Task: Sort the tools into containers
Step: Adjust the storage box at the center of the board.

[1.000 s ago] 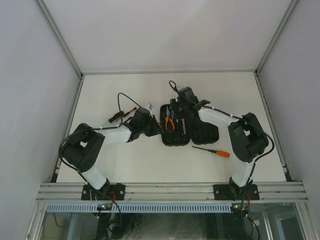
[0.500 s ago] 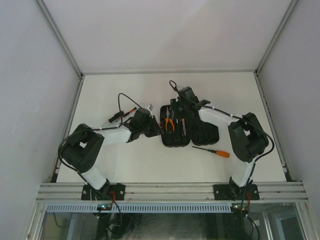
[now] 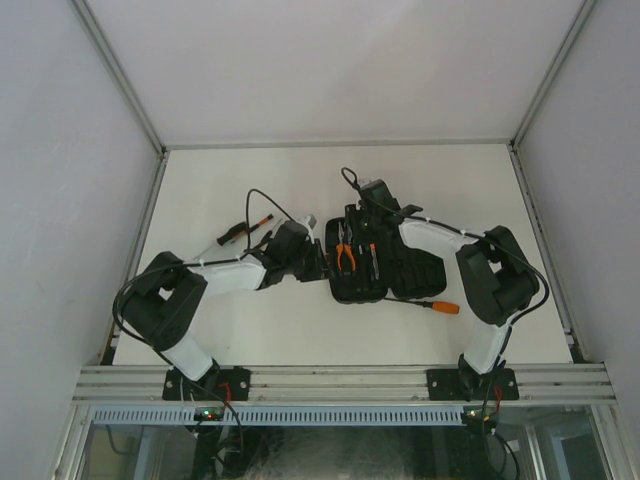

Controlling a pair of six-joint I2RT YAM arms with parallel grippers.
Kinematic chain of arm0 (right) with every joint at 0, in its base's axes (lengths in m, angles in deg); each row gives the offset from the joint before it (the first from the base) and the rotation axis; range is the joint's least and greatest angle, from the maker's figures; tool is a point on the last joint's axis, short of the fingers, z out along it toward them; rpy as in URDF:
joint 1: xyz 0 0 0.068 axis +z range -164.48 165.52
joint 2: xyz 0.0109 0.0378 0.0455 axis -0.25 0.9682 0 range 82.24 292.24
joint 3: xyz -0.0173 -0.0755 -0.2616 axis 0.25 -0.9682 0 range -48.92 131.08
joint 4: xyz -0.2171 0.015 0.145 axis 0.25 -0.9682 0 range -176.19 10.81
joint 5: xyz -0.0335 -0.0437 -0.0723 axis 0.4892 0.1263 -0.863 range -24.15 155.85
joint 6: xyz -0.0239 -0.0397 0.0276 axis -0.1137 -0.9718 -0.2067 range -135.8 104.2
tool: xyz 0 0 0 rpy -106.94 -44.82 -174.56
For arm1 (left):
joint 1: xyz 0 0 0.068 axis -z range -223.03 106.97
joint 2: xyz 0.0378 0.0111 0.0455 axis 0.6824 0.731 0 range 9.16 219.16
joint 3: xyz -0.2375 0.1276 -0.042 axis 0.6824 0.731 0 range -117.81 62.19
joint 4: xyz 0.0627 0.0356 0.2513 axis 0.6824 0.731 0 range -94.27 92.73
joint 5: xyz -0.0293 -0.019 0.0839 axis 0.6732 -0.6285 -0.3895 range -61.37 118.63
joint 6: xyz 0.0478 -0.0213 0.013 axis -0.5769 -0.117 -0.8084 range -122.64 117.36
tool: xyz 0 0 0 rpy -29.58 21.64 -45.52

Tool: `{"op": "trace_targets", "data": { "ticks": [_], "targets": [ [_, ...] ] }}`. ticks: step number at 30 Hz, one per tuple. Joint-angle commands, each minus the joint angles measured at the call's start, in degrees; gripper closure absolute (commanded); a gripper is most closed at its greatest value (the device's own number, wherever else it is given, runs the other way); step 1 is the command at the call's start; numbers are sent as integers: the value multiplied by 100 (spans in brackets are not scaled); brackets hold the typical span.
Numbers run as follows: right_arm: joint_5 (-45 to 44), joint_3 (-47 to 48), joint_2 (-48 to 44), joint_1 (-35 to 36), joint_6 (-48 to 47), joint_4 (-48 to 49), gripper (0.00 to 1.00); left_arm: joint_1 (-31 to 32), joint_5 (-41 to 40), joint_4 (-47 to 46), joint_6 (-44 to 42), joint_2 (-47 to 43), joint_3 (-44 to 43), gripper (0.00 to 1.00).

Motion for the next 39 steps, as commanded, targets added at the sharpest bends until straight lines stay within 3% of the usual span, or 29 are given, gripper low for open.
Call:
{"op": "trace_targets", "data": {
  "ticks": [1,6,17,31,39],
  "targets": [
    [-136,-55,-442,-44,120,305,60,72,114,84,-204,-494,56,70],
    [-252,-169,-613,-35,162,385,52,68,-52,225,-257,-692,52,65],
    [-212,-249,-790,-69,122,381,54,-26,-434,493,-332,-1126,-42,55],
    [-224,-452,-1028,-50,258,552,56,-609,-795,693,-230,-1707,-229,51],
    [-579,-514,-1151,197,414,500,56,-1022,-719,755,-96,-1398,-612,48]
  ]
}}
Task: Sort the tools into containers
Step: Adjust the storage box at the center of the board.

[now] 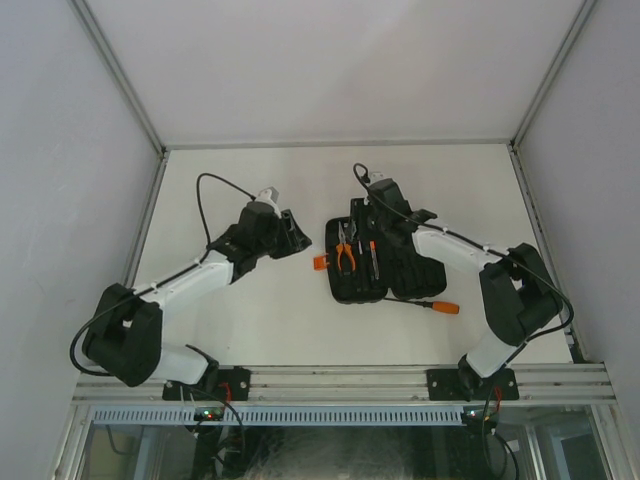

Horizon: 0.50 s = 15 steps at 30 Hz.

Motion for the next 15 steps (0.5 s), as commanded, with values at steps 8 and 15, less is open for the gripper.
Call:
{"op": "trace_targets", "data": {
  "ticks": [8,15],
  "targets": [
    [70,-186,-210,168,239,298,56,-411,200,-254,65,838,-944,46],
    [72,-300,-267,166,306,255,57,-416,654,-707,170,1560,-1233,46]
  ]
}}
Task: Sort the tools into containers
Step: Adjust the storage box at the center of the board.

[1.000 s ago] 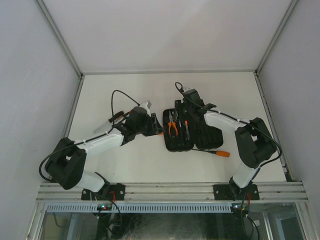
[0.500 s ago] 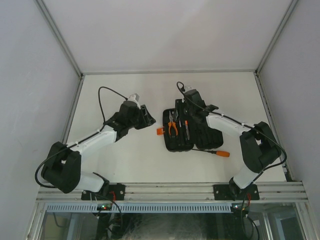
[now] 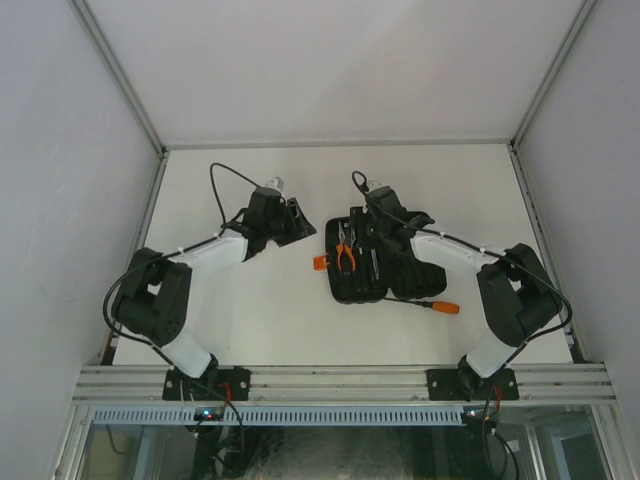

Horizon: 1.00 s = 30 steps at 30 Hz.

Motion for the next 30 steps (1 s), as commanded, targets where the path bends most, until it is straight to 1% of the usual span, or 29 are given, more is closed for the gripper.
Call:
{"op": "trace_targets", "data": {
  "ticks": [1,7,16,23,30],
  "targets": [
    [45,-66,-251,23,129,183,57,-3,470,-536,113,361,-432,46],
    [45,-189,-328,-5,154,163,57,0,649,-594,96,875,-835,46],
    [19,-264,-491,-98,102,56,58,43,795,-405,115,1504,-1323,51],
    [19,-333,-597,-148,79,19,58,96,626,-132,83,1715,-1435,54],
    [-8,-428,-666,-174,86,22,58,118,416,280,41,1888,-1557,60]
  ]
}}
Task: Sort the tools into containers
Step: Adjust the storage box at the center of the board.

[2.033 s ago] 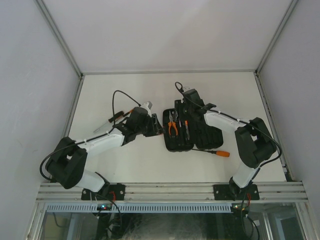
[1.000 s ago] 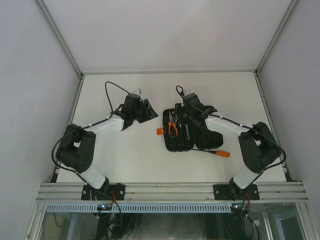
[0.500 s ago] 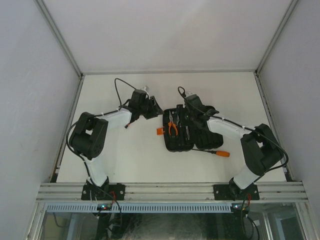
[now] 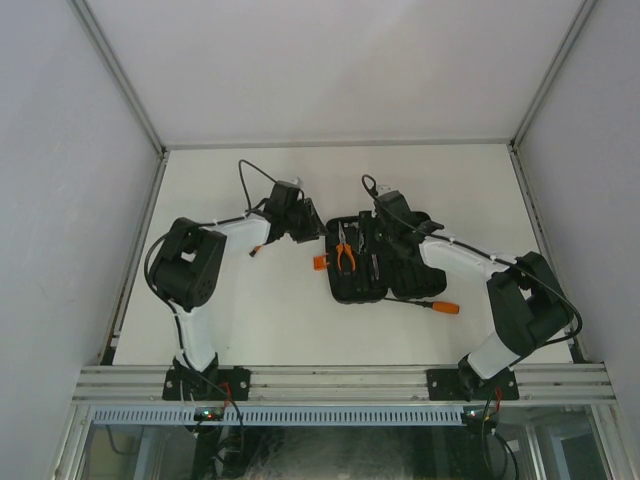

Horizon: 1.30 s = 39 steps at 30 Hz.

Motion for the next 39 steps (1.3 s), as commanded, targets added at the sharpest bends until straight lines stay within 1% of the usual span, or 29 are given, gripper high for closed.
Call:
{"op": "trace_targets", "data": {
  "ticks": [1,6,14,21,27,30,36,39],
  "targets": [
    [-25,-17,-270,-30,29,85,58,44,-223,335,-64,38,-348,60],
    [-17,-17,-254,-37,49,146,58,46,-475,607,-106,-49,-214,69],
    [-14,-17,-220,-56,67,173,58,46,-790,704,-80,-373,289,79],
    [-55,-17,-226,-56,92,197,58,50,-1047,627,26,-834,891,85],
    [-78,-16,-233,-49,124,225,58,50,-1092,443,144,-1342,1428,86],
    [-78,-17,-226,-43,136,241,58,52,-1013,328,141,-1507,1581,83],
    [-69,-17,-247,-38,115,263,58,52,-833,137,89,-1631,1560,66],
    [-69,-15,-281,-39,81,269,58,46,-817,122,55,-1696,1507,61]
  ]
}}
